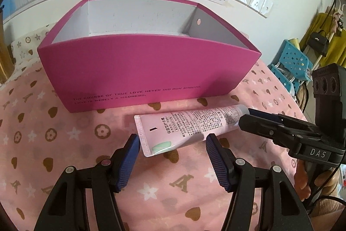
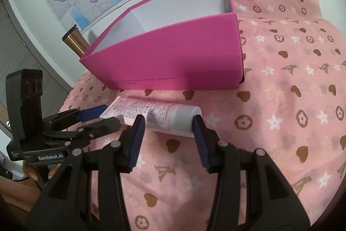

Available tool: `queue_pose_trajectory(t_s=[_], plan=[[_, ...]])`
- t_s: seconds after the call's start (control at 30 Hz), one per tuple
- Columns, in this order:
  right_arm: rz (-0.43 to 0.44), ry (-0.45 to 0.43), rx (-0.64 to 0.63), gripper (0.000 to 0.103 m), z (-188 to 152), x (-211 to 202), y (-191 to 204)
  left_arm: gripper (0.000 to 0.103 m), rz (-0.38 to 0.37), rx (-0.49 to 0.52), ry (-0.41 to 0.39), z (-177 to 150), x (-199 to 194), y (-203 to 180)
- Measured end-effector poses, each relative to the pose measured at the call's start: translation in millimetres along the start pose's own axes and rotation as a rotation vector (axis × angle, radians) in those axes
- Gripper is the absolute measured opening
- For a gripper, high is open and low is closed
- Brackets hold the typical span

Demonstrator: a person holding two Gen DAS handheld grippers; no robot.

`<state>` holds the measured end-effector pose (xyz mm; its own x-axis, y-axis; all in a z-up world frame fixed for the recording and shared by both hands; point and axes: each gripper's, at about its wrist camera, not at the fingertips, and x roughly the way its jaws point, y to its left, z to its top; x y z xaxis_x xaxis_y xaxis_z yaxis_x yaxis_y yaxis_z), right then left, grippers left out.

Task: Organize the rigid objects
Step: 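Grasp the pink lotion tube by its white cap end with the right tool, then lift the pink tube up above the magenta box rim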

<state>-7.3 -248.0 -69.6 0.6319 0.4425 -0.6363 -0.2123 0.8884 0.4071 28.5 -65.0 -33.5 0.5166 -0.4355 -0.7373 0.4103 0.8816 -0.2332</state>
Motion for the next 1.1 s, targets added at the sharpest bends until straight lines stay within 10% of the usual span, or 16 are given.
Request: queue_pose_trajectory(t_s=[1.1], plan=[[0.012,-0.053,-0.034,0.049,3.1,-16.6,8.1,0.064,0.003,0.027,-0.085,8.4,-26.9,-9.3]])
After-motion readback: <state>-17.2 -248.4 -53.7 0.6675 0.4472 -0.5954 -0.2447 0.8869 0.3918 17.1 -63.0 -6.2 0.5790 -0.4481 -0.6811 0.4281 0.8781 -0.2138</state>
